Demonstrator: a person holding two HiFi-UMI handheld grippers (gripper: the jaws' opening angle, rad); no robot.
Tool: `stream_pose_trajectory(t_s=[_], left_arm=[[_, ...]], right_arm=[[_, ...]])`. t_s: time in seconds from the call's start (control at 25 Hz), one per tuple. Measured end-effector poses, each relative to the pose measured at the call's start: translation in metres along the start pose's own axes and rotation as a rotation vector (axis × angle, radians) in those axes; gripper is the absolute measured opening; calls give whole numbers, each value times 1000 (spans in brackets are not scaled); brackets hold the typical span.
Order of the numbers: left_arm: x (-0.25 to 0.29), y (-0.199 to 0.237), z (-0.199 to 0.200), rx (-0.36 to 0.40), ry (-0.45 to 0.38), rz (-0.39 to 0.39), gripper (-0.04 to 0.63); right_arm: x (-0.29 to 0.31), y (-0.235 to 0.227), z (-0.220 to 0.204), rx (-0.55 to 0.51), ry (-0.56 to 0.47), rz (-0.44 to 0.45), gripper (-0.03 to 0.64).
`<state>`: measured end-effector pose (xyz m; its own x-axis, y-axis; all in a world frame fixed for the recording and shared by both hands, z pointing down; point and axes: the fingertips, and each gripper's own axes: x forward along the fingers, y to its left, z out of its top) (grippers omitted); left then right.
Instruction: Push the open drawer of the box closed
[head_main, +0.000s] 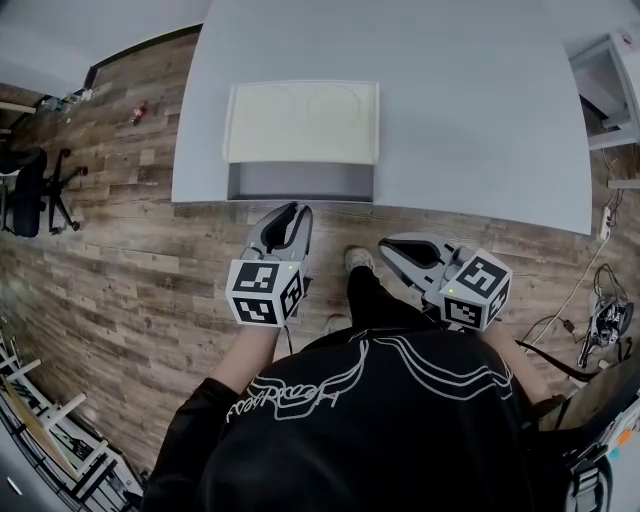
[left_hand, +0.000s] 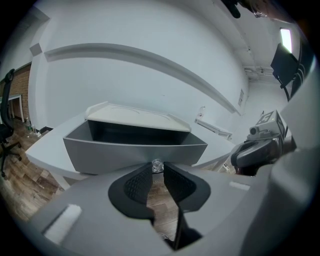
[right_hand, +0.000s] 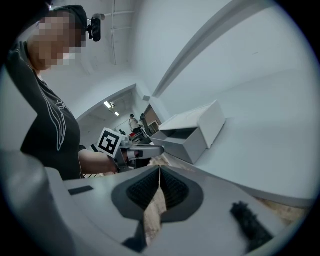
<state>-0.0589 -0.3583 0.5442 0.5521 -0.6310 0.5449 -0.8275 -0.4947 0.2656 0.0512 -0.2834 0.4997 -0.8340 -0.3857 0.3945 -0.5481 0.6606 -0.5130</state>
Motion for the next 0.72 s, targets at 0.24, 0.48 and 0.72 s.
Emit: stream_pose_trajectory(t_s=[0.24, 0.48, 0.72], left_arm=[[13, 4, 14, 15, 6, -5, 80], [36, 10, 27, 19, 7, -2, 80], [45, 16, 37, 24, -1, 3, 80]], right_arm=[[3, -10, 6, 6, 4, 7, 9], [8, -33, 14, 19, 8, -3, 9], [11, -39, 15, 26, 18, -9, 9]])
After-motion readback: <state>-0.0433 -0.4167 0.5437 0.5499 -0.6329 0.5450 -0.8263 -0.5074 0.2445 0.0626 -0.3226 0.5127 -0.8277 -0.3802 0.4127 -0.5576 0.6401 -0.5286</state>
